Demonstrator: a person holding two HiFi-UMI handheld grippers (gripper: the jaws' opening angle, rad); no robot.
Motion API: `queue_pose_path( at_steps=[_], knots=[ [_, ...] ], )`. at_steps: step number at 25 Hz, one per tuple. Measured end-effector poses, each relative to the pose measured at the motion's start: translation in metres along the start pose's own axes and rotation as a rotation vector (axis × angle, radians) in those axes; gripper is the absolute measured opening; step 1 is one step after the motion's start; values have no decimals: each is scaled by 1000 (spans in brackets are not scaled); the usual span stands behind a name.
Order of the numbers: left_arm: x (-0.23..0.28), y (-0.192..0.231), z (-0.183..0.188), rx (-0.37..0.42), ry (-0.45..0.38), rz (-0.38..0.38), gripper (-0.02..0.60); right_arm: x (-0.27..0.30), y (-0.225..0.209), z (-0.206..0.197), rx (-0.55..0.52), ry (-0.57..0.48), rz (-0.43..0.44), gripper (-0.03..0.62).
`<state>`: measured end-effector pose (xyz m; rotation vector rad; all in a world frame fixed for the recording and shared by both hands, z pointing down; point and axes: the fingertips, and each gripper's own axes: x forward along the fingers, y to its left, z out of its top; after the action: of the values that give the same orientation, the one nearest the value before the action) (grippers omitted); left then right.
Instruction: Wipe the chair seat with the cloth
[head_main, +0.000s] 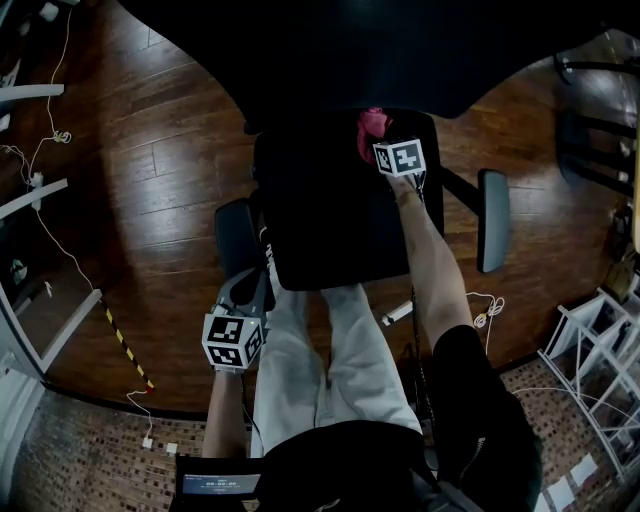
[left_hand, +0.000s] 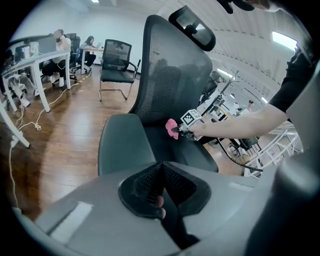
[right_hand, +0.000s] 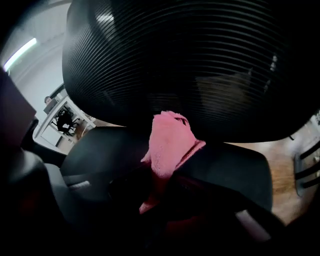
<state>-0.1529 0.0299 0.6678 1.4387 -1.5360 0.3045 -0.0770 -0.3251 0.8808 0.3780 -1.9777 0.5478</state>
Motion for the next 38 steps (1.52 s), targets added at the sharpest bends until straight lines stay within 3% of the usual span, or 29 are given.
queue_pose_path(
  at_steps=[5,9,12,14,15,18,23,34,38],
  knots=[
    [0,1,-1,-4,7,0,-6,-34,-68,-18,32,20,-174,66],
    [1,1,-2,-4,5,-3,-6,-72,-117,-33,72,48,-374,66],
    [1,2,-2,-5,5,-6,-6,-89,-122,-58,153,134,-444,66],
    [1,2,-3,-8,6,-11,-6,-99,-133,-54,101,112,-526,66],
    [1,2,-3,-11,7,-14,-6,-96,-130,-53,92,98,-524,64],
    [2,1,-2,-17,9,-25,-6,-72,-89,-64,142,132,-391,64],
    [4,0,-2,-15,17,-36,-6,-38,-40,-50,28,115,-344,66],
    [5,-1,-1,-4,32,-61,-6,18,124,-27,-27,56,-52,66],
    [5,-1,-2,-2,34,-66,-6,26,183,-19,-20,27,93,66]
  ],
)
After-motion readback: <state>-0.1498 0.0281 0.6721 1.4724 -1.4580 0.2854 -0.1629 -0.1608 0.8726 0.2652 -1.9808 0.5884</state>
